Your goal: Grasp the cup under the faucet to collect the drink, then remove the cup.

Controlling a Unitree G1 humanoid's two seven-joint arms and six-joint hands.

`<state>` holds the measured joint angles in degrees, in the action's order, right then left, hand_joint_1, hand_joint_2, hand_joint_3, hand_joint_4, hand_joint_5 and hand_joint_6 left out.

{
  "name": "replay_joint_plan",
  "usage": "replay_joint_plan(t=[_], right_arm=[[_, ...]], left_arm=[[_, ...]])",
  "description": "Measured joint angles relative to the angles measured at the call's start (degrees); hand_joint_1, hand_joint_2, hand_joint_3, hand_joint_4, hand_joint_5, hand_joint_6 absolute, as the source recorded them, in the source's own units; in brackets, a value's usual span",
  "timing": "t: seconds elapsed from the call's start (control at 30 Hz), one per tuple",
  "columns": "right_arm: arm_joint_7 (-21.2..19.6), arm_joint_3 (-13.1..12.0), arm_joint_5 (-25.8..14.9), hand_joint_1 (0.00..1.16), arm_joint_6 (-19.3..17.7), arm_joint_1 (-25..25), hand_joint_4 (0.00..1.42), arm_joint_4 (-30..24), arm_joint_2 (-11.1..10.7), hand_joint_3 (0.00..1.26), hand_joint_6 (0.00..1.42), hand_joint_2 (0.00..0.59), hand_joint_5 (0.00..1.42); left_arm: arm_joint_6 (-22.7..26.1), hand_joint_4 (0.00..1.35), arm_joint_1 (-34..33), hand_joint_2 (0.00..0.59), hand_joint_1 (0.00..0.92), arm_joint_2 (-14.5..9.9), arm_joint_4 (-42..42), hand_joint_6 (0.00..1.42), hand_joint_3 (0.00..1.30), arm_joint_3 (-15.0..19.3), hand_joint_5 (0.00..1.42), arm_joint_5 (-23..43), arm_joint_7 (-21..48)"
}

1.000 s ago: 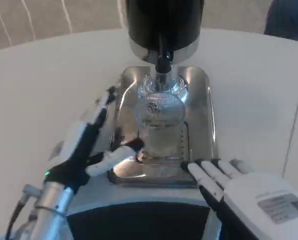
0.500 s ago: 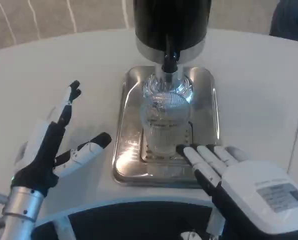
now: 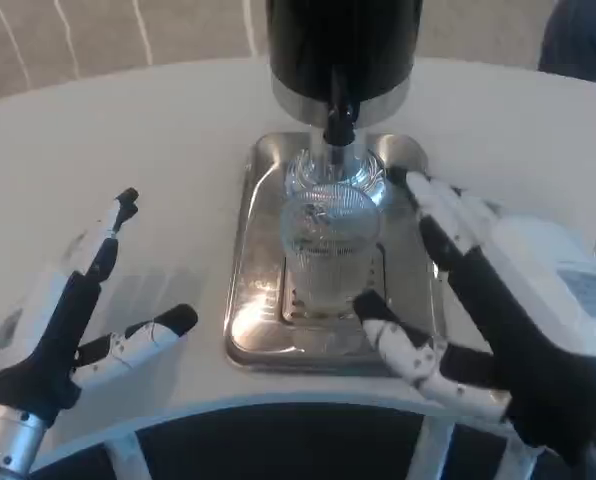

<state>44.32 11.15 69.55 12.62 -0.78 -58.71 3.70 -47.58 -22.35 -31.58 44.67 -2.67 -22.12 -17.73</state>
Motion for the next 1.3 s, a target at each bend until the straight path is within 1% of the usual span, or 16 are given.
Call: replay_joint_plan(t=[0.07,0.17,0.23,0.27,0.3,0.37,0.4,0.53,0.73,0.8,0.83,0.87,0.97,1.0,1.13,1.3], right_arm=[[-0.56,1.5,0.39,0.27,2.18,-1.03,0.0,0.19,-0.05,0.0,0.0,0.494,0.0],[-1.48,2.15,0.23,0.26,4.43,-1.64,0.0,0.48,-0.1,0.0,0.0,0.495,0.0],[-3.99,2.83,-0.47,0.25,5.99,-2.21,0.0,1.3,-0.17,0.0,0.0,0.509,0.0],[-5.89,3.42,-1.49,0.24,6.49,-2.52,0.0,1.97,-0.24,0.0,0.0,0.51,0.0],[-6.4,3.64,-1.79,0.24,6.65,-2.59,0.0,2.15,-0.28,0.0,0.0,0.511,0.0],[-9.94,4.38,-4.69,0.22,7.8,-2.95,0.0,3.53,-0.38,0.0,0.0,0.524,0.0],[-10.41,4.48,-5.05,0.22,7.99,-3.04,0.0,3.81,-0.39,0.0,0.0,0.523,0.0],[-15.29,5.16,-9.27,0.21,9.55,-3.48,0.0,5.27,-0.53,0.0,0.0,0.528,0.0],[-19.99,5.33,-14.46,0.21,10.83,-4.51,0.0,7.62,-0.71,0.0,0.0,0.535,0.0],[-21.4,5.35,-15.4,0.21,10.98,-5.75,0.0,8.44,-0.71,0.0,0.0,0.537,0.0],[-22.77,5.56,-16.09,0.21,11.06,-6.72,0.0,8.89,-0.67,0.0,0.0,0.538,0.0],[-22.98,5.63,-16.2,0.21,11.11,-7.14,0.0,8.96,-0.63,0.0,0.0,0.539,0.0],[-25.45,5.87,-17.84,0.21,11.48,-9.64,0.0,10.87,-0.37,0.0,0.0,0.54,0.0],[-26.21,5.81,-18.95,0.21,11.92,-10.41,0.0,12.17,-0.41,0.0,0.0,0.541,0.0],[-27.95,4.99,-21.0,0.21,12.93,-12.84,0.0,15.29,-0.34,0.0,0.0,0.544,0.0],[-30.69,3.94,-23.76,0.21,13.32,-16.84,0.0,18.9,0.54,0.0,0.0,0.546,0.0]], left_arm=[[0.38,0.0,0.83,0.053,0.106,-0.07,-1.39,0.02,0.04,0.09,0.04,-0.72,-0.01],[0.8,0.0,1.93,0.053,0.106,-0.12,-2.69,0.02,0.04,0.25,0.04,-0.84,0.0],[1.24,0.0,2.87,0.053,0.106,-0.15,-3.75,0.02,0.04,0.45,0.04,-0.85,0.01],[1.58,0.0,3.51,0.055,0.106,-0.16,-4.46,0.01,0.04,0.56,0.04,-0.85,0.02],[1.6,0.0,3.73,0.057,0.107,-0.16,-4.7,0.01,0.04,0.56,0.05,-0.87,0.04],[2.15,0.0,4.58,0.06,0.108,-0.17,-5.9,0.01,0.04,0.73,0.05,-0.86,0.12],[2.2,0.0,4.68,0.061,0.108,-0.17,-6.11,0.01,0.05,0.74,0.05,-0.87,0.17],[3.0,0.0,5.67,0.063,0.109,-0.18,-8.04,0.01,0.05,1.28,0.05,-0.86,0.67],[4.07,0.0,6.7,0.065,0.11,-0.18,-9.23,0.01,0.05,1.6,0.05,-0.87,1.59],[4.28,0.0,6.84,0.065,0.11,-0.18,-9.47,0.01,0.06,1.62,0.06,-0.87,1.68],[4.55,0.0,6.87,0.065,0.11,-0.18,-9.58,0.01,0.06,1.66,0.06,-0.86,1.77],[4.61,0.0,6.87,0.065,0.111,-0.18,-9.59,0.01,0.06,1.68,0.06,-0.86,1.8],[4.99,0.0,6.97,0.066,0.111,-0.18,-9.77,0.01,0.06,1.76,0.06,-0.85,2.19],[5.15,0.0,6.98,0.066,0.111,-0.18,-9.84,0.01,0.06,1.79,0.06,-0.85,2.31],[5.51,0.0,7.05,0.066,0.111,-0.18,-10.0,0.01,0.07,1.85,0.06,-0.85,2.67],[5.66,0.0,7.07,0.068,0.105,-0.18,-10.12,0.01,0.07,1.93,0.06,-0.84,2.91]])
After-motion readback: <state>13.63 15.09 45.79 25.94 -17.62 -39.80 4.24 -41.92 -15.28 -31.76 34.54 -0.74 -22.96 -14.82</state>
